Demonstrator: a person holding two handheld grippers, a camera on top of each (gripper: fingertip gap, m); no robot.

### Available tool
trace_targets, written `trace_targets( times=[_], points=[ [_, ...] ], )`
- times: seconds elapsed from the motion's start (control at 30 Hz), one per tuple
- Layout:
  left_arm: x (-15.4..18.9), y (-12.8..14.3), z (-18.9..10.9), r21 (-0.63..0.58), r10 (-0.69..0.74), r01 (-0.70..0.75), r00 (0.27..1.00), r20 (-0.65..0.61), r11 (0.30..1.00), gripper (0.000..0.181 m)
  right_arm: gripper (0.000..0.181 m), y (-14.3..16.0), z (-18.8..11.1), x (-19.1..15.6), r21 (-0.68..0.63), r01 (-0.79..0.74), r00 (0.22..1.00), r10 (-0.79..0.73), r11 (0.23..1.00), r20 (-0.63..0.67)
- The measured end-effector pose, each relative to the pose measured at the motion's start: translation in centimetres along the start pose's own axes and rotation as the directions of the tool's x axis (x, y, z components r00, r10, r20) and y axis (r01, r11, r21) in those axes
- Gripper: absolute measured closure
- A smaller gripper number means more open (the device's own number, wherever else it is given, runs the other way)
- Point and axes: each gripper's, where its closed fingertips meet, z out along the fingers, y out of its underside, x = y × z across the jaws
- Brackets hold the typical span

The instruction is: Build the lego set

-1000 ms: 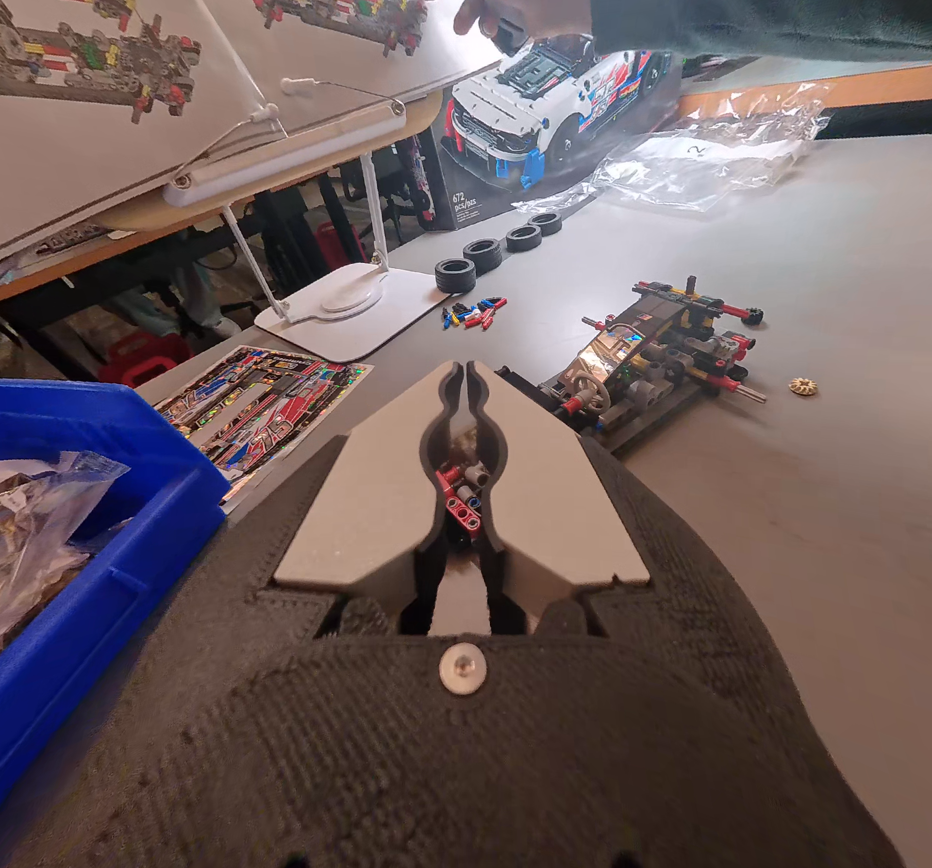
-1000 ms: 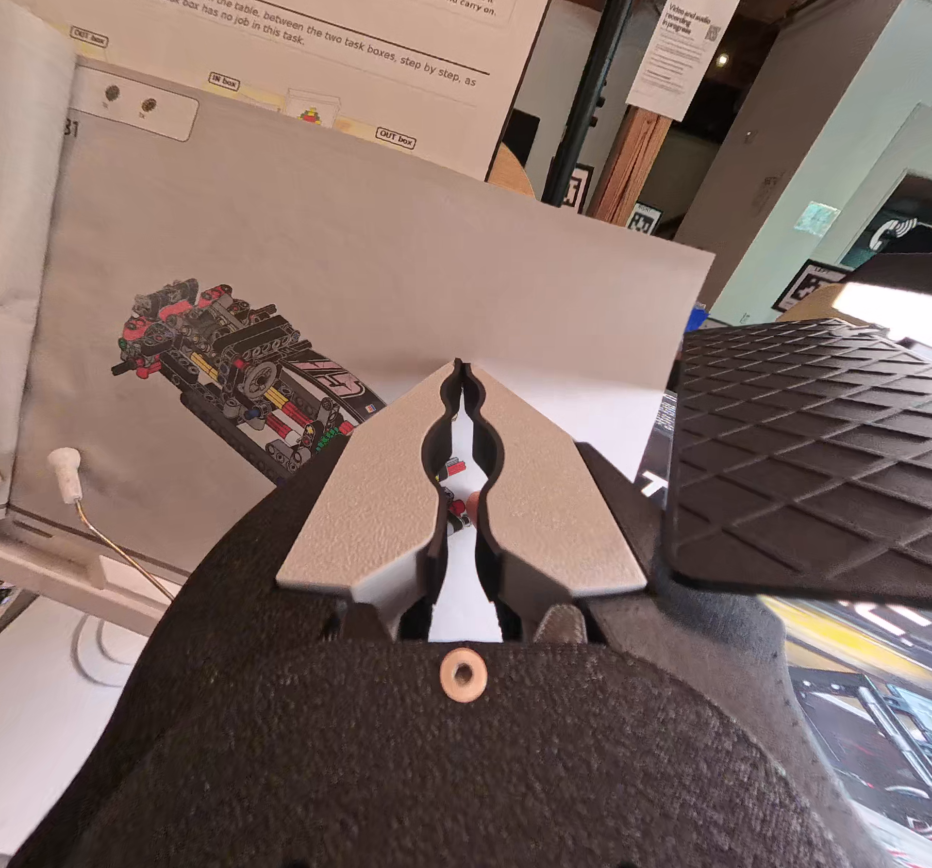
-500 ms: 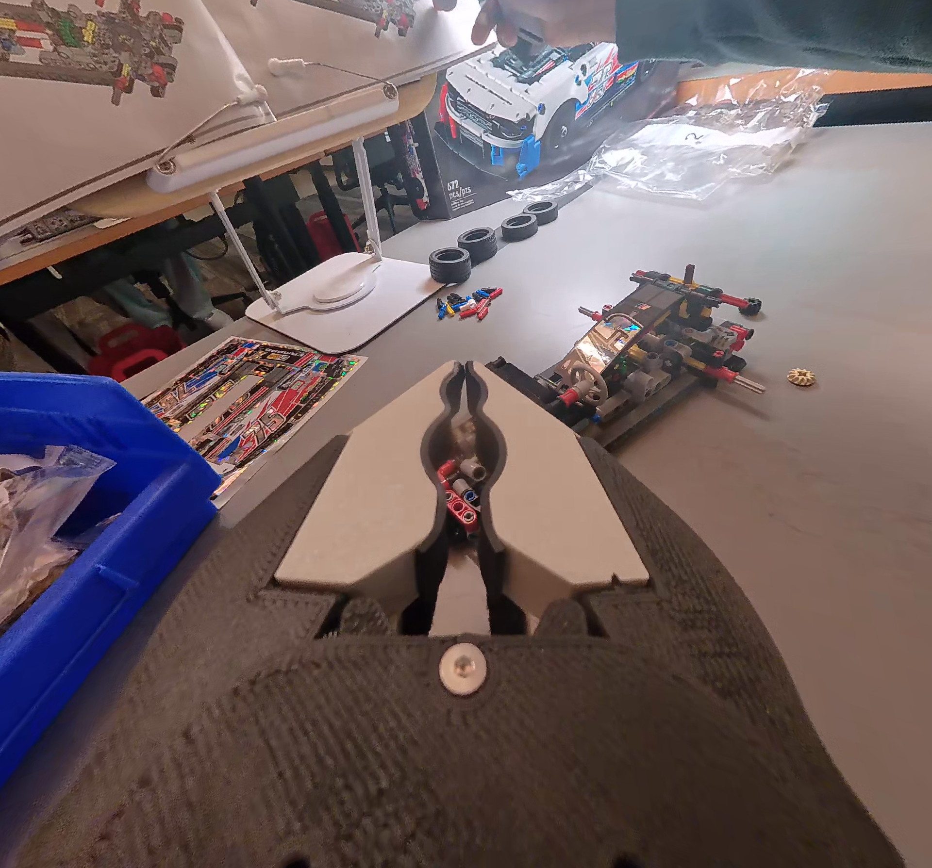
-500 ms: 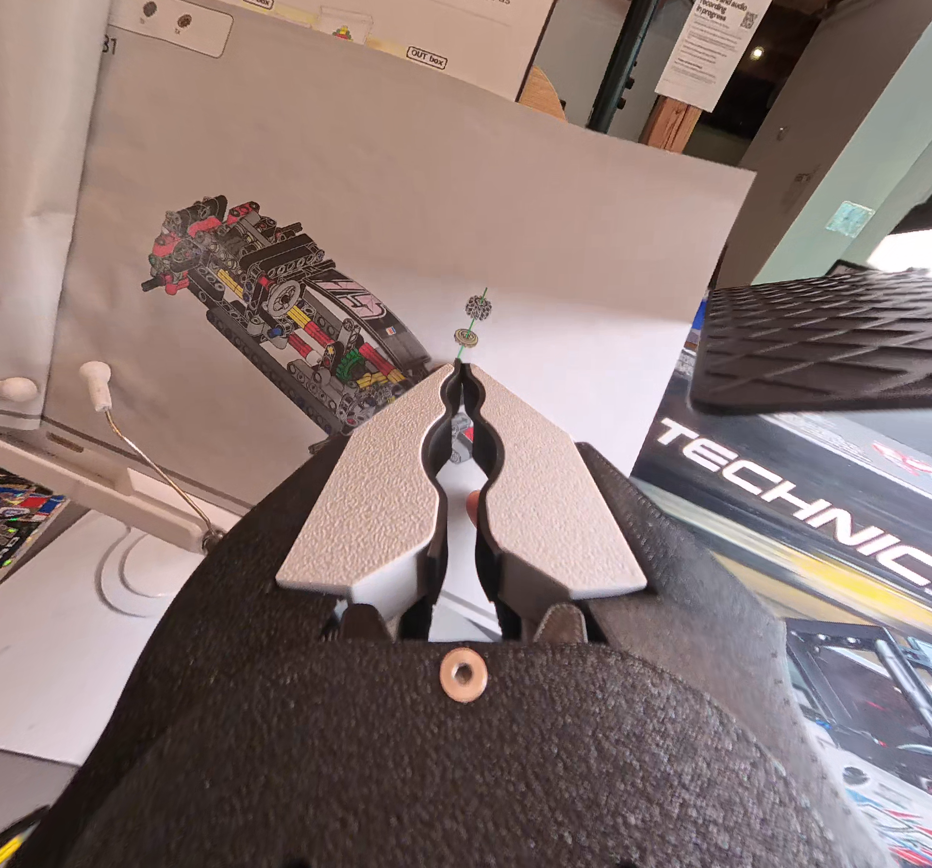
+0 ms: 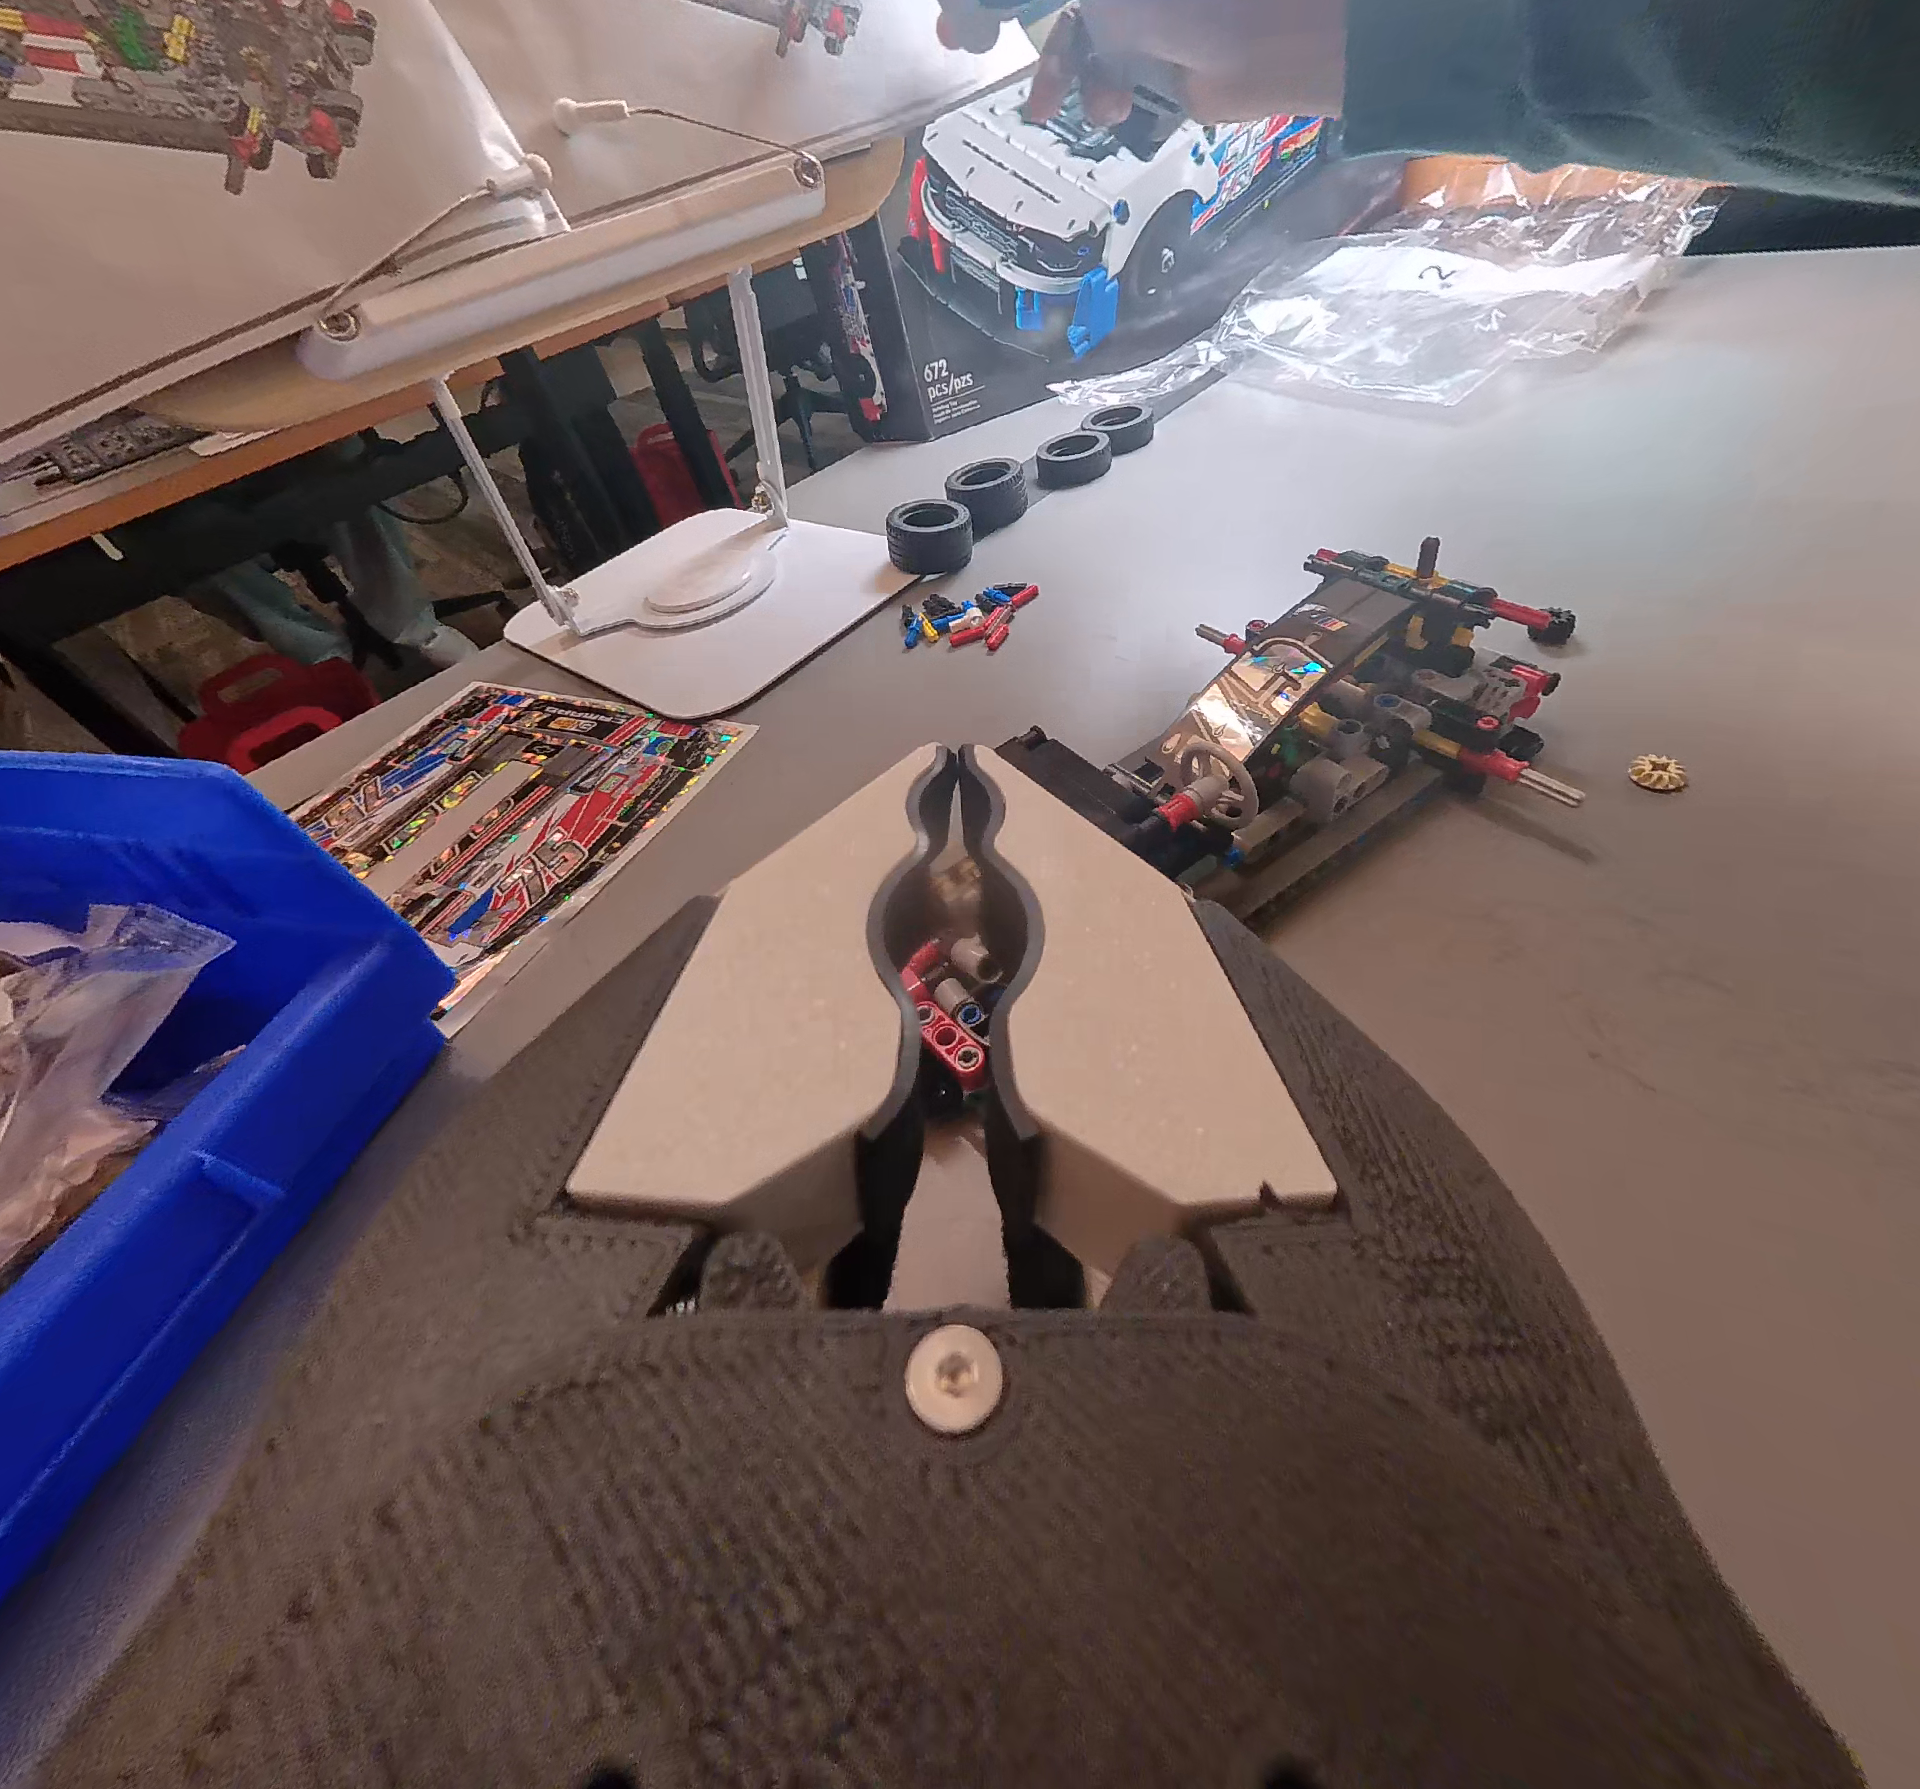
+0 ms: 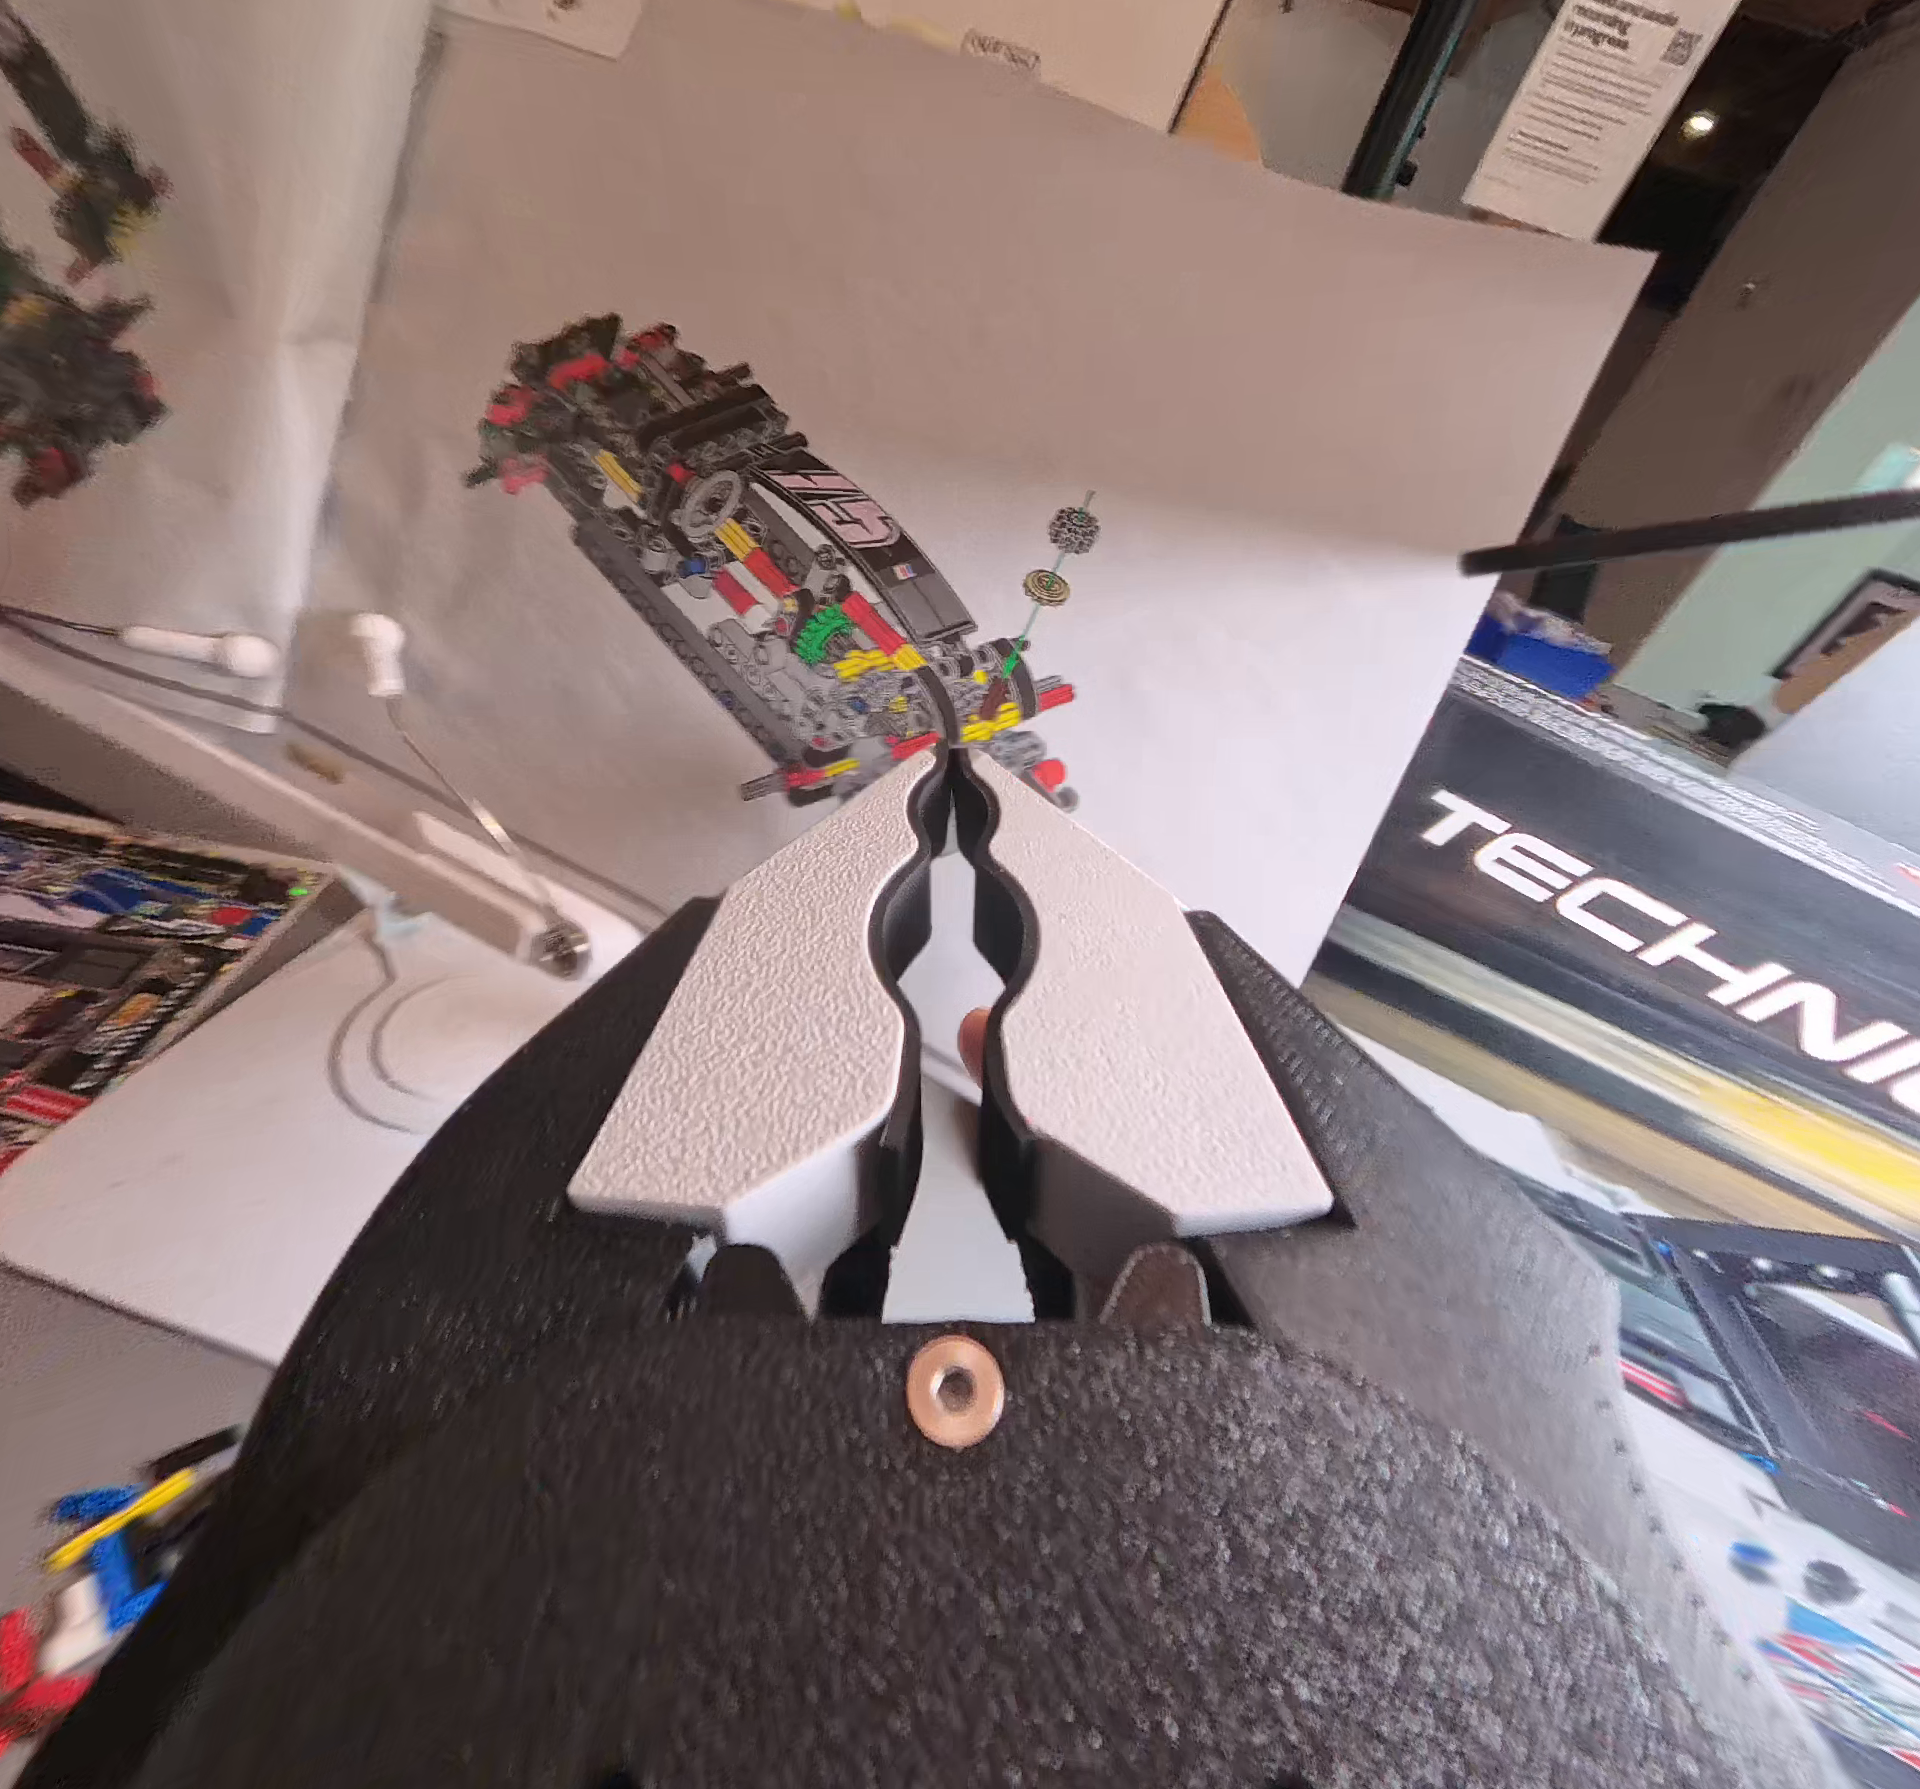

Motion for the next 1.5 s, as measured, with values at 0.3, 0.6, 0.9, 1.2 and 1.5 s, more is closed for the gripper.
trace_targets(
  times=[0.3, 0.6, 0.9, 1.2, 1.5],
  points=[
    [0.8, 0.1, 0.5, -0.005, 0.002, -0.002, 1.0, -0.024, 1.0, 0.181, 0.177, 2.0, -7.9, -4.7, 0.062, 0.044, 0.994, -0.05, 0.997, 0.098],
    [0.5, 0.1, 0.2, -0.003, 0.04, -0.04, 0.999, 0.002, 0.999, 0.18, 0.127, -0.6, -2.0, -4.8, 0.165, -0.009, 0.999, 0.016, 0.986, -0.042],
    [0.5, 0.5, 0.5, -0.021, 0.05, -0.05, 0.999, 0.005, 0.999, 0.181, 0.145, -1.9, 1.7, -3.0, 0.111, -0.26, 0.953, 0.273, 0.959, -0.129],
    [0.4, 0.2, 0.4, -0.008, 0.042, -0.042, 0.999, -0.001, 0.999, 0.181, 0.146, -5.8, 3.6, -6.7, 0.12, 0.143, 0.99, -0.141, 0.983, -0.019],
    [0.6, 0.0, 0.3, -0.001, 0.038, -0.038, 0.999, -0.009, 0.999, 0.181, 0.144, -3.3, -1.5, -6.1, 0.072, -0.042, 0.999, 0.039, 0.997, 0.03]
  ],
)
